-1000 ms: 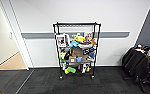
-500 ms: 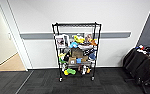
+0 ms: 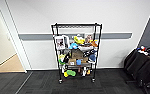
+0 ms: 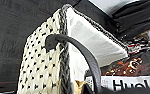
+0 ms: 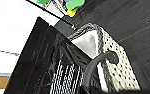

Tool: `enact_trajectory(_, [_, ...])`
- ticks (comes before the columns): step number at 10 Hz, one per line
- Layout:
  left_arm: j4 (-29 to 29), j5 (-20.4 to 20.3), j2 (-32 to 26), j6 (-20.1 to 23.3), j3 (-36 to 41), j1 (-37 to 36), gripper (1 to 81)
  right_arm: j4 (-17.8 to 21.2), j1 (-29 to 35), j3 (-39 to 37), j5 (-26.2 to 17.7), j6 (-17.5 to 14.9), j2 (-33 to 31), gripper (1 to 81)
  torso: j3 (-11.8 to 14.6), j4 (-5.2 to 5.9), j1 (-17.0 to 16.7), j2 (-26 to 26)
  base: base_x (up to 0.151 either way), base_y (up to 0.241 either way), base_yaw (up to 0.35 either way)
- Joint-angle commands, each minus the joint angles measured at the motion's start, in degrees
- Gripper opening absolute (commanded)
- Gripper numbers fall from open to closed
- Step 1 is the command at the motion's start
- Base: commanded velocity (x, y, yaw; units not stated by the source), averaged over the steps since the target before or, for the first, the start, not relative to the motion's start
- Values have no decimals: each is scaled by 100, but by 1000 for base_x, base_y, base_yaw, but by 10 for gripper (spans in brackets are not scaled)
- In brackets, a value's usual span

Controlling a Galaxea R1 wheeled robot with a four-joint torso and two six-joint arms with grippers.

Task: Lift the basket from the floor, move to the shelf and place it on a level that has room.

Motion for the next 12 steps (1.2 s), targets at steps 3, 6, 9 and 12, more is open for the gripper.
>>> enact_trajectory(3, [-88, -34, 111, -49, 301, -568, 10, -109, 507, 573, 163, 4, -158, 10, 0, 0, -2, 0, 113, 0, 0])
enact_trajectory(6, [-88, -43, 129, -40, 301, -542, 10, -117, 402, 670, 269, -4, -263, 10, 0, 0, -2, 0, 113, 0, 0])
enact_trajectory(9, [-88, -52, 94, -31, 293, -489, 10, -117, 384, 688, 278, -5, -281, 10, 0, 0, -2, 0, 113, 0, 0])
enact_trajectory(12, [-88, -52, 102, -31, 293, -481, 10, -109, 349, 722, 278, -4, -298, 10, 0, 0, -2, 0, 113, 0, 0])
